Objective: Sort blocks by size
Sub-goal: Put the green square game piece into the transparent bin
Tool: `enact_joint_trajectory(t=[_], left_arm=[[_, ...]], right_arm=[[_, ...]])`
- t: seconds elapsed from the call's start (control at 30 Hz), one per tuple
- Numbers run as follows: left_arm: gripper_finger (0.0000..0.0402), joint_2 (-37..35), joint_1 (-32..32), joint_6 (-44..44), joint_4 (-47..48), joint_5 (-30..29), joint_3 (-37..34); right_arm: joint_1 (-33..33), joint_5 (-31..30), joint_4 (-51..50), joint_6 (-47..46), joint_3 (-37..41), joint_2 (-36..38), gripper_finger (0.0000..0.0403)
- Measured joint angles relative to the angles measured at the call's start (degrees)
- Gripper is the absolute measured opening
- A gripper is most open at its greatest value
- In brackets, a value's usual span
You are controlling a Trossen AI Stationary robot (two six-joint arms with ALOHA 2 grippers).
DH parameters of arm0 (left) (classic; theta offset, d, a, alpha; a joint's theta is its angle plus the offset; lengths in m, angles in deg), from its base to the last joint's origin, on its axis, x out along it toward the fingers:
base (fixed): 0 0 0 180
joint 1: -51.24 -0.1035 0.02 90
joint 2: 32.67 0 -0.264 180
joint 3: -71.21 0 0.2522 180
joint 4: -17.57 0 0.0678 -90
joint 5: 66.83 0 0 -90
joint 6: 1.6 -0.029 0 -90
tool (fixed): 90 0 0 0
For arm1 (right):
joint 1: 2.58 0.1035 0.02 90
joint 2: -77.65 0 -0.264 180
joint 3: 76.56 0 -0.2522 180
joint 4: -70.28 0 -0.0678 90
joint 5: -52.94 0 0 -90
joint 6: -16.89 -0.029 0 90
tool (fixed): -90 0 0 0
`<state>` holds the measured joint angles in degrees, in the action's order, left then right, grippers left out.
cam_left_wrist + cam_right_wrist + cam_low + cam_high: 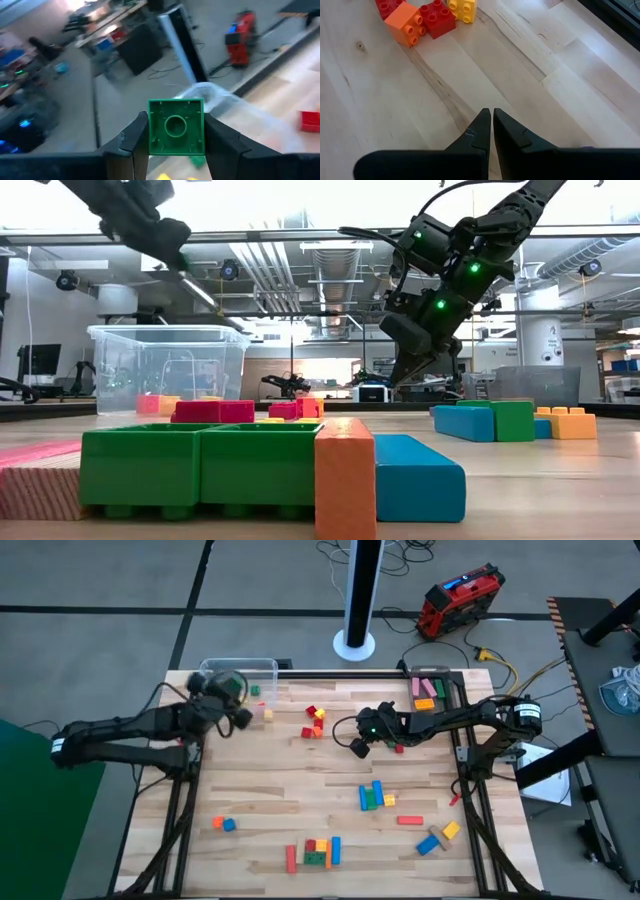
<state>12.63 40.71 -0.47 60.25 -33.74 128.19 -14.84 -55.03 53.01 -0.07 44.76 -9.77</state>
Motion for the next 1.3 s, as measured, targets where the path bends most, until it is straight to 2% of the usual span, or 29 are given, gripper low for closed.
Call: enact_joint_trajectory(t=[0.27,0.4,0.47,0.6,0.77,1.3], left_arm=[[0.0135,1.53,-6.16,2.96,6.33,5.21,2.62],[0.0138,3.34,-12.78,7.61,14.97,21.30,6.20],[0.0143,4.27,-15.53,7.24,15.50,24.39,6.69],[0.0156,5.92,-19.67,4.29,14.11,22.01,6.69],[0.0162,8.01,-23.14,3.21,14.06,24.40,6.67],[0.0170,11.92,-23.43,4.34,13.27,23.96,6.58]], right_arm=[[0.00,0.02,0.00,-0.54,0.00,0.00,0.0013],[0.02,0.13,0.00,-1.32,0.02,-0.01,0.0013],[0.02,0.22,0.00,-1.64,0.02,0.00,0.0013],[0.07,0.22,0.00,-1.81,0.02,0.00,0.0013],[0.92,0.24,0.00,-2.15,0.02,0.00,0.0013],[1.90,0.23,0.00,-2.73,0.02,0.00,0.0013]])
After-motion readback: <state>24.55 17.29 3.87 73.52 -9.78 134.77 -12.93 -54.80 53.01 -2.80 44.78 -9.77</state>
